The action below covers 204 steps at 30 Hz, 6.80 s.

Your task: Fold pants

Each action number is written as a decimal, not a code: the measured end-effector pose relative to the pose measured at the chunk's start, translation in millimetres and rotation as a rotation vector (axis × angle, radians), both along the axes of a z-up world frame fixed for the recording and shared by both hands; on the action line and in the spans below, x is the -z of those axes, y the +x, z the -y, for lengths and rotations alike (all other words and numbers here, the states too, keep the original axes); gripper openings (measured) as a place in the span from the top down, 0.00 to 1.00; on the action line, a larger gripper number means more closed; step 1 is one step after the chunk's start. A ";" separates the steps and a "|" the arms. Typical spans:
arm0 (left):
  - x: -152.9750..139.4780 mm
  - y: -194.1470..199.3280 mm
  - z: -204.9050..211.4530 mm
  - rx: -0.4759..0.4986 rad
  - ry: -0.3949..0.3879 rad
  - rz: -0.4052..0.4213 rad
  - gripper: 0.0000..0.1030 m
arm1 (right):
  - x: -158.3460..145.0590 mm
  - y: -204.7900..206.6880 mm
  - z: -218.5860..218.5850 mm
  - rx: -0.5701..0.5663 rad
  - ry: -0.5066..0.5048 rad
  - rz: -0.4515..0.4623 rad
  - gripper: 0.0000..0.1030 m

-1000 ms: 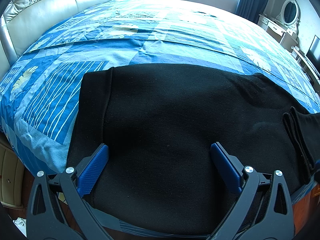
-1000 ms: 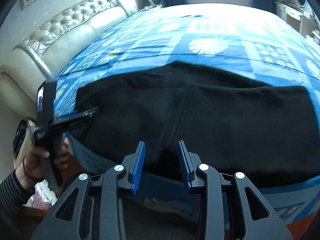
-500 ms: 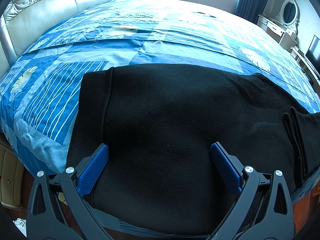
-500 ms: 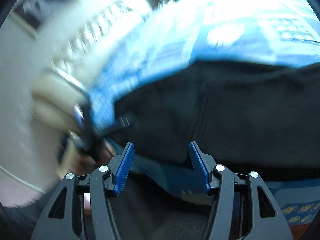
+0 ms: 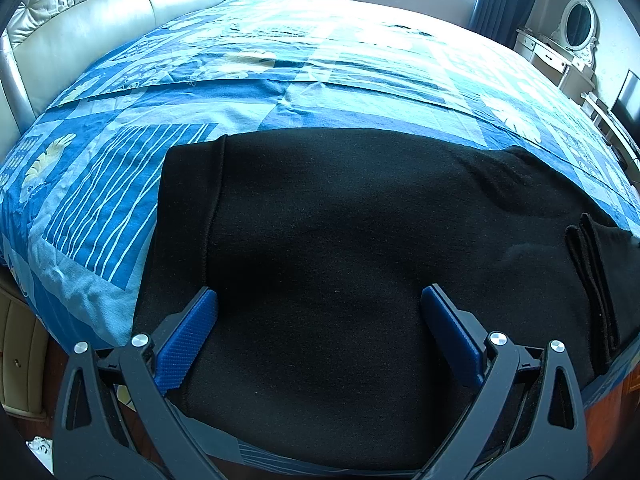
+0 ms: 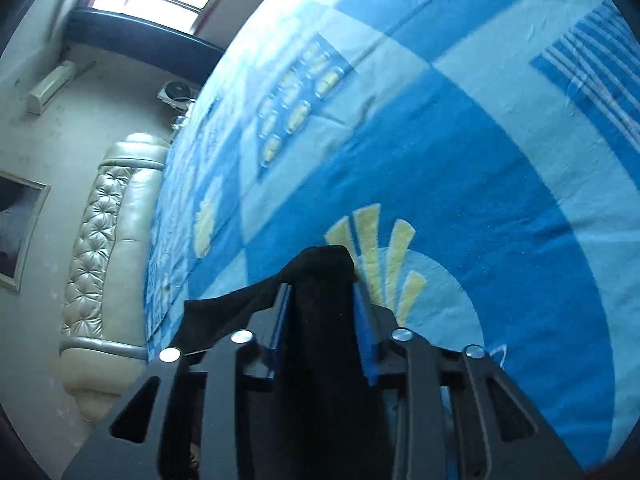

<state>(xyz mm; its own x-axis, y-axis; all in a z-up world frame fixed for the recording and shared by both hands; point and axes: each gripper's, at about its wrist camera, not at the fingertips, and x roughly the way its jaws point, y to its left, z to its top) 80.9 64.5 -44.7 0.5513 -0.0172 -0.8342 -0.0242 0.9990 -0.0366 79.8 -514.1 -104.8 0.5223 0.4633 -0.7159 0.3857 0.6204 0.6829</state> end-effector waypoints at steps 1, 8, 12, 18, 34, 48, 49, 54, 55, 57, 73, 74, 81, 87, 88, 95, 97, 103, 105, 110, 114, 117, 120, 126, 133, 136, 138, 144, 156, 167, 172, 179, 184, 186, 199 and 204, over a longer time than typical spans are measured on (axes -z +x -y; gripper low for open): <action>0.3 -0.8 0.0 0.000 0.001 0.001 0.02 | 2.4 0.3 -1.2 -0.003 0.002 0.000 0.75; 0.7 -0.7 0.1 0.001 -0.002 0.000 0.02 | -7.6 -28.1 9.0 0.023 0.118 0.051 0.69; 0.7 -0.3 0.0 0.001 -0.003 0.000 0.02 | -13.2 -69.2 16.6 0.021 0.200 0.089 0.67; 0.9 -0.9 -0.1 0.001 -0.003 0.000 0.02 | -1.3 -123.7 15.6 0.007 0.265 0.069 0.62; 1.5 -1.6 -0.9 0.010 -0.002 0.007 0.02 | -61.9 -115.2 -19.3 0.031 -0.115 0.106 0.66; 2.6 -1.0 -0.3 0.021 -0.008 0.007 0.02 | -17.7 -35.8 -225.3 -0.439 0.203 0.078 0.64; 2.5 -0.8 -0.7 0.023 -0.011 0.005 0.02 | -6.8 -36.3 -226.5 -0.435 0.194 0.055 0.64; -9.2 2.0 -15.0 0.048 -0.098 -0.043 0.02 | 6.2 -40.4 -214.9 -0.401 0.269 0.061 0.64; -14.1 2.6 -22.3 0.052 -0.133 -0.046 0.02 | 6.2 -38.8 -214.0 -0.403 0.265 0.064 0.64; -27.8 5.1 -50.7 0.031 -0.223 -0.029 0.02 | 4.3 -41.4 -212.0 -0.410 0.248 0.070 0.64; 19.2 23.6 -137.6 0.084 -0.729 -0.150 0.02 | -2.8 -41.0 -218.6 -0.400 0.270 0.093 0.54; 20.3 22.9 -135.5 0.085 -0.732 -0.150 0.02 | -3.3 -41.1 -219.0 -0.400 0.270 0.095 0.52; 25.9 28.7 -118.8 0.082 -0.727 -0.193 0.47 | -9.4 -40.9 -226.5 -0.413 0.250 0.121 0.42; 22.6 30.8 -109.0 0.086 -0.642 -0.218 0.84 | -19.4 -41.7 -235.3 -0.431 0.207 0.143 0.31; 20.6 30.8 -107.5 0.084 -0.632 -0.217 0.85 | -20.8 -42.2 -235.7 -0.430 0.205 0.146 0.29; -1.8 29.5 -95.9 0.076 -0.551 -0.183 0.87 | -39.5 -45.4 -234.9 -0.392 0.081 0.143 0.26; -11.9 29.4 -93.0 0.075 -0.540 -0.170 0.87 | -51.9 -48.3 -236.9 -0.387 -0.046 0.163 0.24; -42.1 22.6 -74.8 0.083 -0.466 -0.134 0.87 | -74.6 -54.0 -241.5 -0.355 -0.391 0.194 0.22; -54.2 20.9 -63.7 0.096 -0.441 -0.122 0.87 | -75.6 -53.6 -240.6 -0.349 -0.449 0.183 0.22; -88.3 13.9 -27.3 0.156 -0.392 -0.078 0.87 | -80.6 -56.0 -230.3 -0.318 -0.528 0.168 0.22; -107.9 8.6 3.0 0.213 -0.354 -0.056 0.87 | -88.2 -59.1 -223.0 -0.283 -0.604 0.152 0.22; -118.6 5.6 29.1 0.255 -0.325 -0.038 0.87 | -95.3 -63.0 -219.0 -0.271 -0.656 0.149 0.22; -123.9 2.7 52.0 0.289 -0.316 -0.036 0.87 | -101.2 -68.9 -210.0 -0.261 -0.677 0.147 0.21; -130.8 -0.9 100.0 0.355 -0.285 -0.035 0.87 | -110.6 -81.3 -196.9 -0.252 -0.740 0.150 0.21; -126.1 -3.8 156.7 0.429 -0.249 -0.056 0.87 | -118.6 -96.3 -171.9 -0.226 -0.770 0.154 0.21; -117.7 -1.4 179.8 0.448 -0.241 -0.083 0.88 | -118.4 -101.8 -161.5 -0.212 -0.771 0.152 0.21; -111.3 0.3 195.9 0.460 -0.232 -0.100 0.88 | -116.9 -104.8 -154.0 -0.199 -0.765 0.148 0.21; -102.6 -0.4 239.3 0.512 -0.202 -0.124 0.88 | -109.2 -112.3 -132.8 -0.171 -0.749 0.131 0.21; -73.7 -7.1 331.1 0.578 -0.103 -0.147 0.88 | -94.0 -127.7 -83.7 -0.078 -0.692 0.090 0.21; -40.5 -9.8 383.0 0.544 0.010 -0.142 0.88 | -75.5 -140.9 -45.1 0.001 -0.630 0.043 0.21; -32.8 -13.2 394.1 0.531 0.078 -0.113 0.88 | -66.5 -142.6 -35.2 0.015 -0.603 0.027 0.21; -24.2 -18.8 405.2 0.508 0.152 -0.087 0.88 | -57.8 -145.6 -27.1 0.029 -0.577 0.012 0.21; -22.1 -21.3 409.1 0.504 0.180 -0.074 0.88 | -53.1 -148.0 -21.7 0.041 -0.565 0.003 0.21; -21.2 -21.8 410.3 0.501 0.188 -0.072 0.87 | -51.3 -148.6 -19.5 0.043 -0.559 0.000 0.21; -21.7 -29.7 421.1 0.504 0.232 -0.040 0.73 | -56.0 -153.8 -11.2 0.063 -0.567 0.002 0.21; -30.4 -37.5 420.1 0.513 0.186 -0.026 0.46 | -58.5 -155.4 -8.5 0.065 -0.578 -0.002 0.21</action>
<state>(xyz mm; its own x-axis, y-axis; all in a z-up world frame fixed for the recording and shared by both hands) 43.5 -355.6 -14.3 0.4903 -0.1300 -0.8618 0.4698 0.8723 0.1357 -75.6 -505.5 -46.2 0.5347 -0.0367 -0.8442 0.4370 0.8671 0.2390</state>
